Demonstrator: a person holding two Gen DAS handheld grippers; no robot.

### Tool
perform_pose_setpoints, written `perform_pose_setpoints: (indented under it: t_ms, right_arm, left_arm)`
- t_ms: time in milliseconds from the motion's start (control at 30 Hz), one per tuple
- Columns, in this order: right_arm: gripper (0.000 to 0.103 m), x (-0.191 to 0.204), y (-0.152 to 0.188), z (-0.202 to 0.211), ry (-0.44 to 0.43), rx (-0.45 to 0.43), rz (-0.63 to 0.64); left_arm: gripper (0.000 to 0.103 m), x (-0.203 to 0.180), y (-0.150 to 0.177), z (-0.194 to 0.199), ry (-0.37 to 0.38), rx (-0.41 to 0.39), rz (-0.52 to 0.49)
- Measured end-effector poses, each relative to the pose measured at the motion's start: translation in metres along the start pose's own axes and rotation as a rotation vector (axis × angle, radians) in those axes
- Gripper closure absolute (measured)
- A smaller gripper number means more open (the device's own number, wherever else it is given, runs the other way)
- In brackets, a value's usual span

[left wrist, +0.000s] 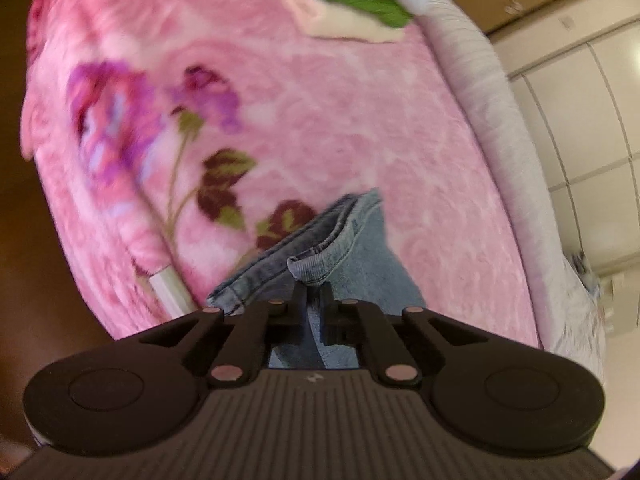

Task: Fold clothes

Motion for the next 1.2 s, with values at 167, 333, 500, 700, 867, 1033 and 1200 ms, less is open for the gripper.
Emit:
perform_pose_setpoints:
  t_ms: [167,333,500,700,867,1033,1200]
  right_arm:
    - [0.103,0.000,0.004,0.005,0.050,0.009,0.051]
    - [0.103,-0.008,0.008,-0.003,0.087,0.008,0.086]
    - [0.103,-0.005,0.005,-0.002,0.110,0.014,0.123]
    - [0.103,-0.004,0.005,-0.008,0.147,0.017,0.175]
    - [0.102,0.000,-0.001,-0.003,0.233,0.050,0.266]
    - [0.100,-0.015,-0.049,0.041,0.434,-0.093,0.261]
    - [0.099,-0.007,-0.124,0.086,0.344,-0.286,0.348]
  left_arm:
    - [0.100,0.011,0.009,0.004,-0.041,0.026,-0.048]
    - [0.100,0.019,0.012,0.001,-0.055,0.022,-0.052]
    - [0.100,0.025,0.017,0.000,-0.088,0.031,-0.087]
    - [0.099,0.031,0.021,-0.015,-0.158,0.033,-0.105]
    - [0.081,0.030,0.018,-0.002,-0.281,0.026,-0.122]
    - [0.086,0.004,0.019,0.018,-0.407,0.027,-0.220]
    - [0.086,-0.090,0.067,-0.019,-0.262,0.121,-0.389]
Point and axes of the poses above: each gripper's, at about its wrist camera, not at the fingertips, and z roughly against the way its jaws point, x to its left, y to its underside, the point moved 10 cm from there along -z, roughly the way its jaws point, and after that the axes turned 4 degrees about -x, right-handed, at the moved point
